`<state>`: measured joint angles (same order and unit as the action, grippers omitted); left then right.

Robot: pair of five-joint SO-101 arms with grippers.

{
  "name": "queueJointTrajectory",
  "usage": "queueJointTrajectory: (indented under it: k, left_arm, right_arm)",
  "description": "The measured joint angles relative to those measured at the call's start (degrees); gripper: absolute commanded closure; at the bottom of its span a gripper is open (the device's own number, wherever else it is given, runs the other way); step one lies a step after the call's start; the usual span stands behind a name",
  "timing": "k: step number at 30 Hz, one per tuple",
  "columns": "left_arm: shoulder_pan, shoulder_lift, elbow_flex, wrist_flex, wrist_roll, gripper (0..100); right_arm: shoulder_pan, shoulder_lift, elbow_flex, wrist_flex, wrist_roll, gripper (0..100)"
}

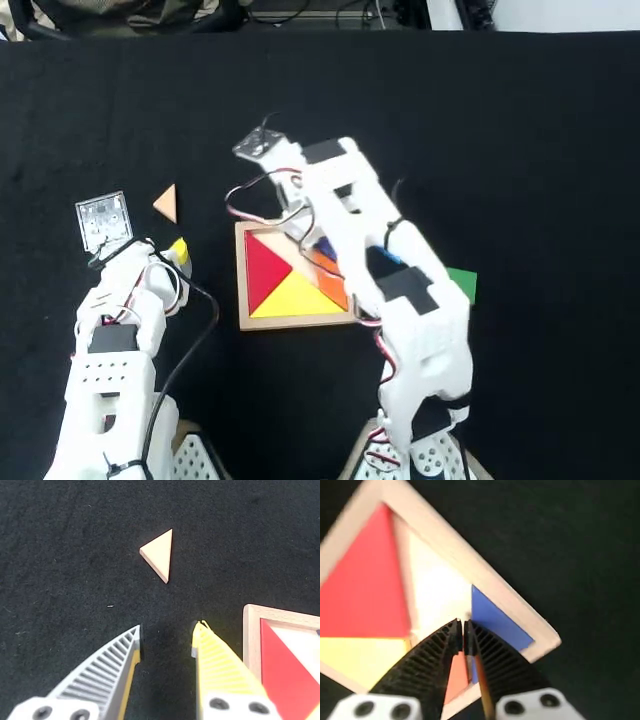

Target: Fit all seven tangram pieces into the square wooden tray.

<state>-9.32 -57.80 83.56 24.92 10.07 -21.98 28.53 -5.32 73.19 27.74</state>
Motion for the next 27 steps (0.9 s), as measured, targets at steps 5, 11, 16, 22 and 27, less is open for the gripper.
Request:
queueJointTrajectory:
  k: [5,11,16,22,27]
  left_arm:
    - [0.00,0.00,0.00,0.00,0.00,82]
    - [0.00,0.00,0.00,0.00,0.00,82]
    - [0.00,0.00,0.00,0.00,0.00,82]
    - [0.00,0.00,0.00,2.29,0.00,82]
    - [-0.09,0.00,-3.52,10.99,-0.79,82]
  right_arm:
    - [0.18,0.00,-0.09,0.18,0.09,98.8]
    - [-2.37,-5.01,-3.69,8.70,0.44,98.8]
    - [-1.49,-20.48,-6.77,16.88,0.53,98.8]
    - [6.86,-38.68,2.46,15.38,-0.79,98.8]
    - [16.26,-52.04,22.59,5.80,-6.77,98.7]
